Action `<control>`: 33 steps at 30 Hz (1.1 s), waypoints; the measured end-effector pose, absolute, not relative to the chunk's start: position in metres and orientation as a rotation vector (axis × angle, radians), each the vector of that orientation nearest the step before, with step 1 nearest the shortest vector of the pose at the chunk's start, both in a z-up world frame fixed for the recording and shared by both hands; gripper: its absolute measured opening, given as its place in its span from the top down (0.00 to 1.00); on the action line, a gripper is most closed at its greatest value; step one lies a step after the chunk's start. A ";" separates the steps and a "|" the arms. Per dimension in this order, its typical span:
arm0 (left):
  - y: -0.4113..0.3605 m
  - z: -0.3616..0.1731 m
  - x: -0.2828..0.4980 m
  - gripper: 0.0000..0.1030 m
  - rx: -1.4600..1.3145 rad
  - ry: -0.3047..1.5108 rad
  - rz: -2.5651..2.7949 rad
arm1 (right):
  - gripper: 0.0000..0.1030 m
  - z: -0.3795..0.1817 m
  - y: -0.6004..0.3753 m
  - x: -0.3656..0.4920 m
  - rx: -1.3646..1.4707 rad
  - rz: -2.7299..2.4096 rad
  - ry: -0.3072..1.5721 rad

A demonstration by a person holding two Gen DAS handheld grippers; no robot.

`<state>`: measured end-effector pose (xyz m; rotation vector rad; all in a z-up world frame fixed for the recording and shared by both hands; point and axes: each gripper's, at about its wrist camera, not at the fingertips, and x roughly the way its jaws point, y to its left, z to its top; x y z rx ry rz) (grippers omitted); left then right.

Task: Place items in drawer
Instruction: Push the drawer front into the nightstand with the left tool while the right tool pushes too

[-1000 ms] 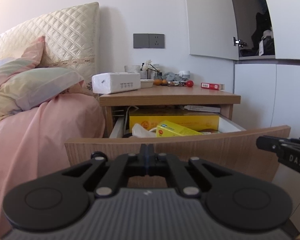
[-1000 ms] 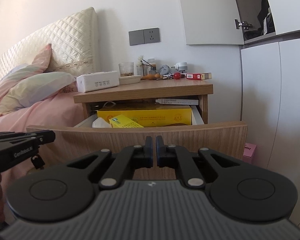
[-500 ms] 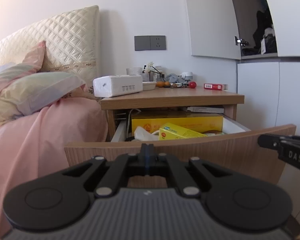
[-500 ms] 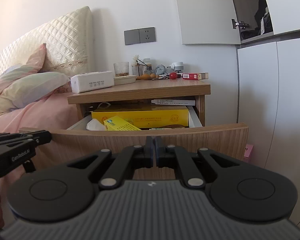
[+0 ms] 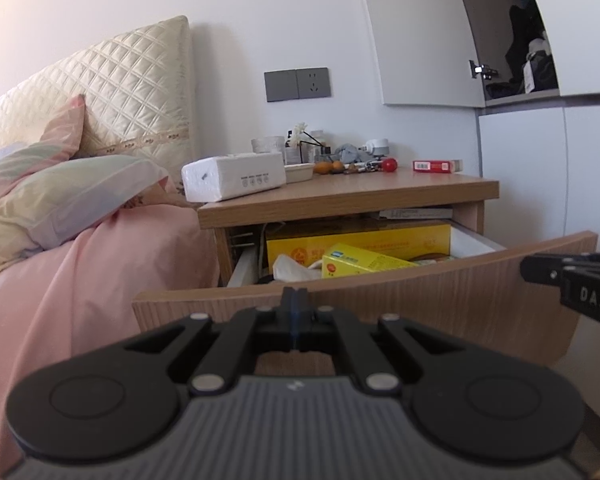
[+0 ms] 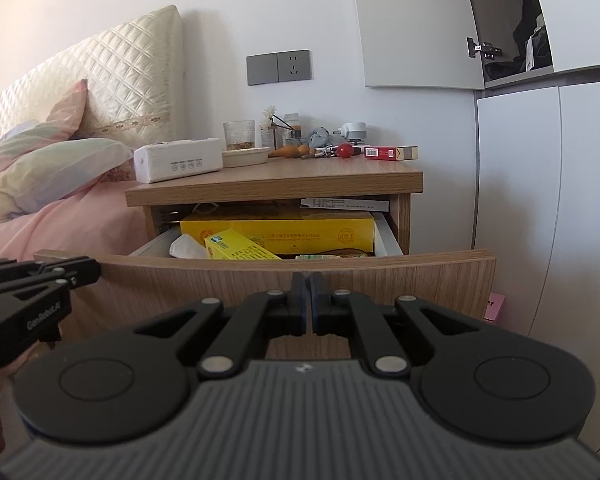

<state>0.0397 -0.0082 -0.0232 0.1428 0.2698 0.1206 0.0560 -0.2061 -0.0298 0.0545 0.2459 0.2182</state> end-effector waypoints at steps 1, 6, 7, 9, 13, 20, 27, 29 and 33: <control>-0.009 -0.024 0.043 0.99 0.150 0.269 0.124 | 0.94 -0.030 -0.206 0.059 0.054 0.217 0.247; -0.005 -0.021 0.063 0.98 0.160 0.281 0.119 | 0.94 -0.027 -0.202 0.077 0.057 0.209 0.259; -0.005 -0.020 0.067 0.98 0.160 0.284 0.119 | 0.94 -0.026 -0.202 0.081 0.061 0.208 0.261; -0.003 -0.019 0.075 0.98 0.154 0.291 0.120 | 0.94 -0.025 -0.202 0.089 0.067 0.208 0.269; -0.003 -0.020 0.090 0.98 0.173 0.292 0.123 | 0.94 -0.026 -0.200 0.105 0.061 0.209 0.281; -0.003 -0.021 0.113 0.97 0.212 0.295 0.123 | 0.94 -0.033 -0.194 0.129 0.045 0.211 0.308; -0.006 -0.028 0.133 0.97 0.266 0.273 0.130 | 0.94 -0.035 -0.189 0.149 0.001 0.217 0.294; -0.008 -0.030 0.138 0.97 0.283 0.261 0.138 | 0.94 -0.036 -0.189 0.154 -0.008 0.225 0.288; -0.012 -0.035 0.147 0.91 0.271 0.258 0.132 | 0.95 -0.039 -0.189 0.163 -0.031 0.236 0.269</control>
